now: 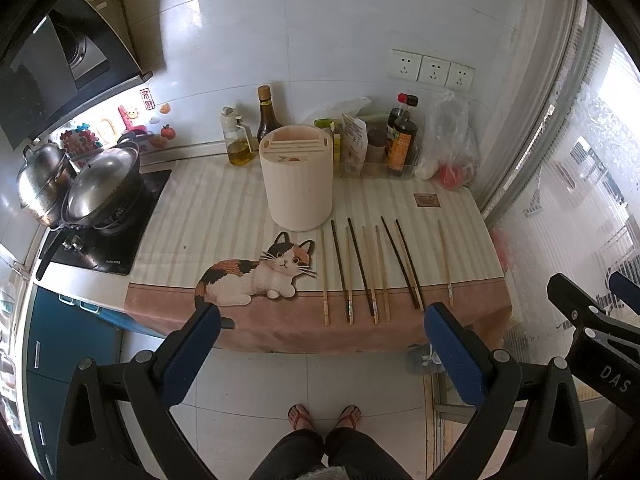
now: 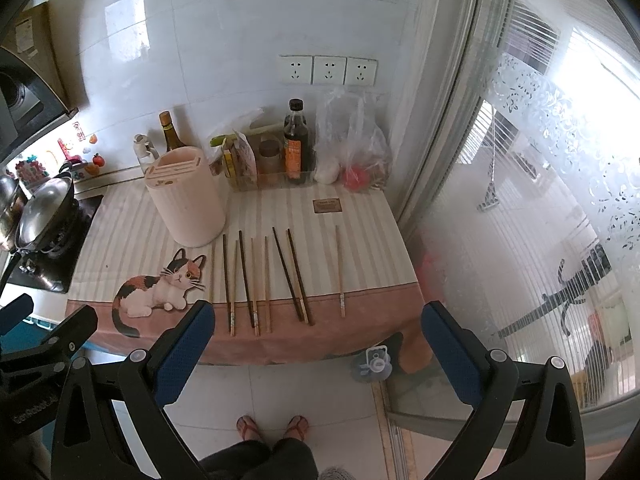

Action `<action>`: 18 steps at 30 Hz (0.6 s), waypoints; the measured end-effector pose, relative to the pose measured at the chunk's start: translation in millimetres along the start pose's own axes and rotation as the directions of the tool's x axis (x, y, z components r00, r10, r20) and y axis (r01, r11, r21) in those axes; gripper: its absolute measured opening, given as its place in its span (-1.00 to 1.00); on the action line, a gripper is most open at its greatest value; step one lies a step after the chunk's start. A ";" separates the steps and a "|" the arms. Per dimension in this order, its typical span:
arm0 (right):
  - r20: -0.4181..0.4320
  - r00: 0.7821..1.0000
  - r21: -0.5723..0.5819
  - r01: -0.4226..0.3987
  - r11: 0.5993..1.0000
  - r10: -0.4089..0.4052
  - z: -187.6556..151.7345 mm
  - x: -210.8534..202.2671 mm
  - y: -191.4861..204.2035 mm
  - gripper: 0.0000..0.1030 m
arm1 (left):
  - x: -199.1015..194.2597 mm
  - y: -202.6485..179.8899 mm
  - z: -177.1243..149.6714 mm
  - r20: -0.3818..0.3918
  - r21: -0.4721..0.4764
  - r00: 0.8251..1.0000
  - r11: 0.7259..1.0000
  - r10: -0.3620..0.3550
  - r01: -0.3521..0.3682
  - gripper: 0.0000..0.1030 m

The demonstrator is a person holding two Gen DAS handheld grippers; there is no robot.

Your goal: Organize utensils

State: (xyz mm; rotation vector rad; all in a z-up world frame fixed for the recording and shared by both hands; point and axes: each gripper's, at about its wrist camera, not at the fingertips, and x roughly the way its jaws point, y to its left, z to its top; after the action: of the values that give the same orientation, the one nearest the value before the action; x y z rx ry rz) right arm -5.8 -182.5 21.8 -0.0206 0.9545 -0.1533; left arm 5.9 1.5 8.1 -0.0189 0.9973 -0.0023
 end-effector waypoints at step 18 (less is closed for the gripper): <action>0.009 1.000 -0.005 0.005 1.000 -0.004 2.0 -6.3 -0.4 1.00 | -1.9 1.2 2.6 0.005 -0.001 1.000 1.000 -0.003 0.003 1.00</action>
State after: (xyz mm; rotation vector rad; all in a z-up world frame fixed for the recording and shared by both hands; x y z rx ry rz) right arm -7.8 -182.1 28.0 -0.0279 0.9455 -0.1549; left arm 7.1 2.8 11.0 -0.0214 0.9925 -0.0047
